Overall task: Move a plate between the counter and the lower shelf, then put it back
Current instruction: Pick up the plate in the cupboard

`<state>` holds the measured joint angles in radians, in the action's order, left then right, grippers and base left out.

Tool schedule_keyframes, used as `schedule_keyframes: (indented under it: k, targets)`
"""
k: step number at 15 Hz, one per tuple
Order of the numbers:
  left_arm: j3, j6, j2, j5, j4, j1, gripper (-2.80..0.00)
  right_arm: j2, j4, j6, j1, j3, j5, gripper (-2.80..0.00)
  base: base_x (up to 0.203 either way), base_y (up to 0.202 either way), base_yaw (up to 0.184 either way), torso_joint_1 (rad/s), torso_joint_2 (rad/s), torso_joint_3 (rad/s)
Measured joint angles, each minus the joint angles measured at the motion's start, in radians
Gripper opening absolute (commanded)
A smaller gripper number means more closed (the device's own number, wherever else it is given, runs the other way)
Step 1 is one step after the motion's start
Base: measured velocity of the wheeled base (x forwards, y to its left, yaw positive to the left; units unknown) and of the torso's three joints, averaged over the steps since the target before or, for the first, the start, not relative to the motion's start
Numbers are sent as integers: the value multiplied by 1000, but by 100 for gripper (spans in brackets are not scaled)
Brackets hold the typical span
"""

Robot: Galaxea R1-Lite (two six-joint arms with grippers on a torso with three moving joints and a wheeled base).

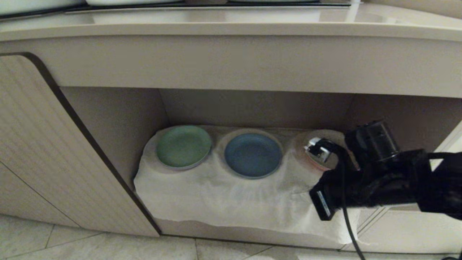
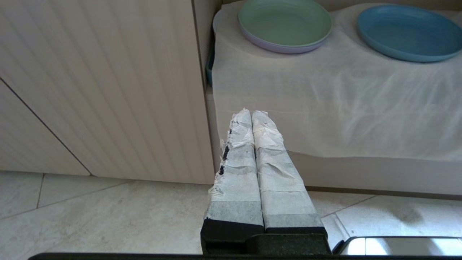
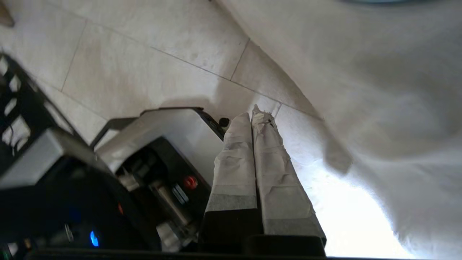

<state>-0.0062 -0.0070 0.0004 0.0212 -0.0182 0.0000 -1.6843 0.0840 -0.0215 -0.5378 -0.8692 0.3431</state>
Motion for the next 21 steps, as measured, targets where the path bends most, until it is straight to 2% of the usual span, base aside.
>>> schedule_keyframes:
  k: [3,6,8,12,15,18,21]
  targets:
    - [0,0,0,0,0,0,-280,-75,-1,20,-15,-37,-15,-280,0,0,0,0,0,0]
    - [0,-1,0,0,0,0,-280,-125,-10,92,-17,-85,-21,-280,0,0,0,0,0,0]
    - [0,0,0,0,0,0,-280,-158,-27,127,-21,-130,-65,-280,0,0,0,0,0,0]
    - [0,0,0,0,0,0,-280,-220,-81,149,-34,-209,-129,-280,0,0,0,0,0,0]
    - [0,0,0,0,0,0,-280,-264,-98,228,-47,-273,-171,-280,0,0,0,0,0,0]
    - [0,0,0,0,0,0,-280,-304,-117,251,-63,-330,-232,-280,0,0,0,0,0,0]
    - [0,0,0,0,0,0,-280,-334,-125,285,-66,-369,-255,-280,0,0,0,0,0,0]
